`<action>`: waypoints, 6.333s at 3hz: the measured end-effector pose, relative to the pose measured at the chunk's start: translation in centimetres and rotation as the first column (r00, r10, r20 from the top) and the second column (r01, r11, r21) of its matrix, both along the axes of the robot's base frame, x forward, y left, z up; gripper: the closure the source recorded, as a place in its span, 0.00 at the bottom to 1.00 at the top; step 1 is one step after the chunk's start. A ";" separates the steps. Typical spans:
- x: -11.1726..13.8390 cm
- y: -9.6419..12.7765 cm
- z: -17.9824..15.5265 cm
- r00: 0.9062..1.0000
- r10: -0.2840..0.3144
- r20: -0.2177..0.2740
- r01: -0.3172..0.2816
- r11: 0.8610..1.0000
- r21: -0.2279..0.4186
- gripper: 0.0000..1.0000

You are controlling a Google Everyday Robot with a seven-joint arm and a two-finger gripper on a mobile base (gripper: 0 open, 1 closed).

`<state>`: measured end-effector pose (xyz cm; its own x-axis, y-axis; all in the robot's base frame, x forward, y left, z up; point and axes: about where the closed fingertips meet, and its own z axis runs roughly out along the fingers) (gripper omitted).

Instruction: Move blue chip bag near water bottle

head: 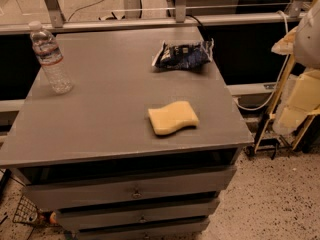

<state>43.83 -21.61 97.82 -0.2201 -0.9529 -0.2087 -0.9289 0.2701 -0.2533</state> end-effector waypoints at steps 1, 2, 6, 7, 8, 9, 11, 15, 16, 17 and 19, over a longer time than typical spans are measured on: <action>0.0 0.0 0.0 1.000 0.000 0.000 0.000 1.000 0.000 0.00; 3.3 0.1 -0.3 0.999 0.026 0.032 -0.026 1.000 0.008 0.00; 18.1 0.1 -3.2 0.986 0.052 0.161 -0.054 0.999 0.007 0.00; 21.4 -0.2 -3.5 0.981 0.052 0.186 -0.053 0.999 0.001 0.00; 23.8 -0.2 -3.7 0.976 0.044 0.212 -0.045 0.999 -0.002 0.00; 26.2 0.3 -4.4 0.973 0.016 0.230 -0.020 1.000 0.014 0.00; 28.8 1.9 -6.0 0.978 -0.017 0.210 0.011 1.000 0.029 0.00; 31.5 5.2 -9.3 0.992 -0.030 0.125 0.029 0.999 0.016 0.00; 31.5 5.6 -10.3 0.995 -0.039 0.091 0.038 0.999 0.019 0.17; 31.6 5.8 -10.9 0.997 -0.043 0.069 0.042 0.999 0.023 0.39; 31.6 5.9 -8.7 0.993 -0.043 0.114 0.040 0.999 0.028 0.94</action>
Offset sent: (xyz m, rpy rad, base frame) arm 0.0788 0.0010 -0.0119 0.0203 -0.0616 0.0628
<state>75.39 -15.72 89.09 -0.2325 -0.9376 -0.2587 -0.8821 0.3153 -0.3500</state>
